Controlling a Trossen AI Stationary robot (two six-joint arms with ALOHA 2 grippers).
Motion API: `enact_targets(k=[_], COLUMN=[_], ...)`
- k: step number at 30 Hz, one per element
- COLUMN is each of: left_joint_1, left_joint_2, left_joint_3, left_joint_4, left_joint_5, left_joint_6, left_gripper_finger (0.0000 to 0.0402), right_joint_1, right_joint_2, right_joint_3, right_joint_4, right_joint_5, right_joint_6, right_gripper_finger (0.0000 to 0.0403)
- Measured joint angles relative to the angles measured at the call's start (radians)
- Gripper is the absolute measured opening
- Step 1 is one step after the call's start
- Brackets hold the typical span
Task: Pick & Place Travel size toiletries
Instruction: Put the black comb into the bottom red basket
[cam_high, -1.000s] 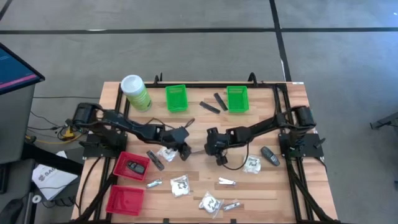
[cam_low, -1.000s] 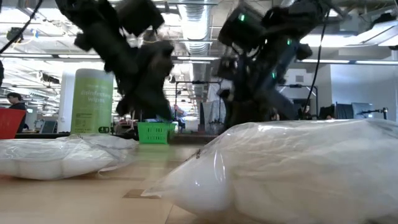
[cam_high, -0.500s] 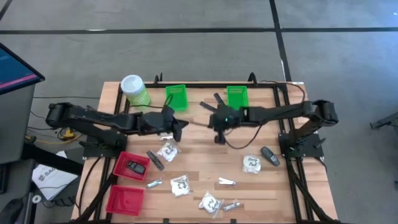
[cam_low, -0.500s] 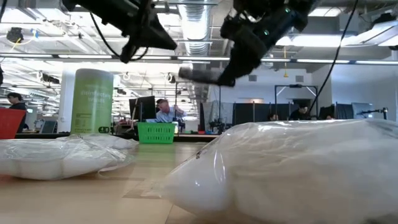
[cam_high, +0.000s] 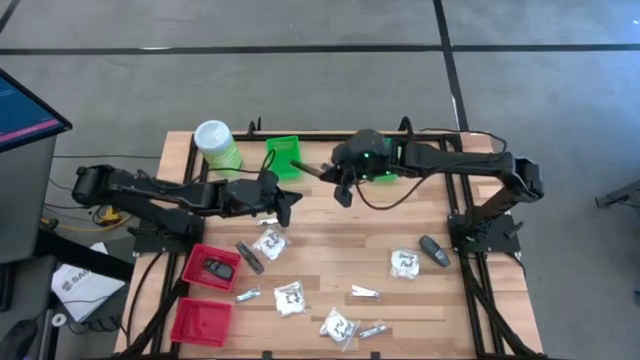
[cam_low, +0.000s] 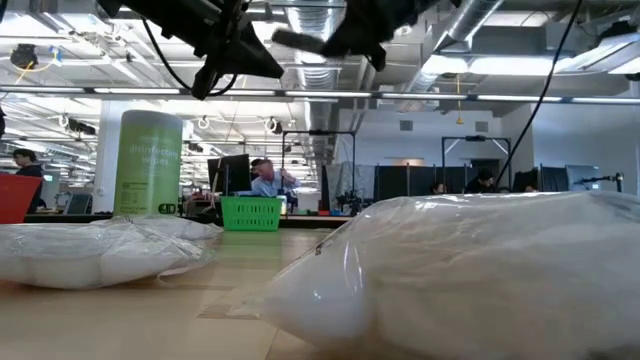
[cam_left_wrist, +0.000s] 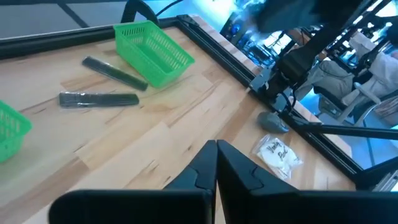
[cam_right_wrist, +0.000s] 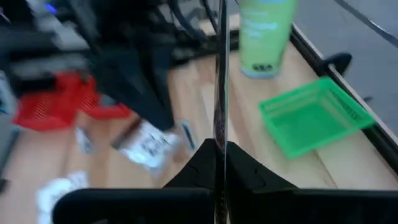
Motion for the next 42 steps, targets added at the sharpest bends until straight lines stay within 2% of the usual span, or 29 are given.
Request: enact_targets(k=[7, 14, 23, 28, 32, 36, 42], left_joint_1=[0.0, 0.0, -0.004, 0.001, 0.027, 0.057, 0.091], left_joint_2=[0.0, -0.001, -0.032, -0.076, -0.106, -0.111, -0.101], left_joint_3=[0.0, 0.001, 0.001, 0.001, 0.002, 0.002, 0.002], left_joint_4=[0.045, 0.238, 0.326, 0.481, 0.564, 0.614, 0.645], left_joint_5=[-0.002, -0.008, -0.008, -0.011, -0.037, -0.016, -0.008], left_joint_6=[-0.027, 0.007, 0.029, 0.061, 0.052, 0.047, 0.029], left_gripper_finger=[0.0, 0.0, 0.0001, 0.0015, 0.0053, 0.0112, 0.0201], right_joint_1=[-0.041, -0.05, -0.049, -0.049, -0.04, -0.029, -0.029], right_joint_2=[0.002, 0.001, -0.009, -0.032, -0.032, -0.033, -0.033], right_joint_3=[0.011, 0.011, 0.011, 0.013, 0.01, 0.01, 0.01], right_joint_4=[0.091, 0.288, 0.451, 0.456, 0.448, 0.472, 0.474], right_joint_5=[-0.213, -0.342, -0.371, -0.349, -0.295, -0.238, -0.208], right_joint_6=[0.246, 0.463, 0.625, 0.627, 0.617, 0.617, 0.639], right_gripper_finger=[0.0002, 0.0002, 0.0001, 0.0001, 0.0001, 0.0001, 0.0001])
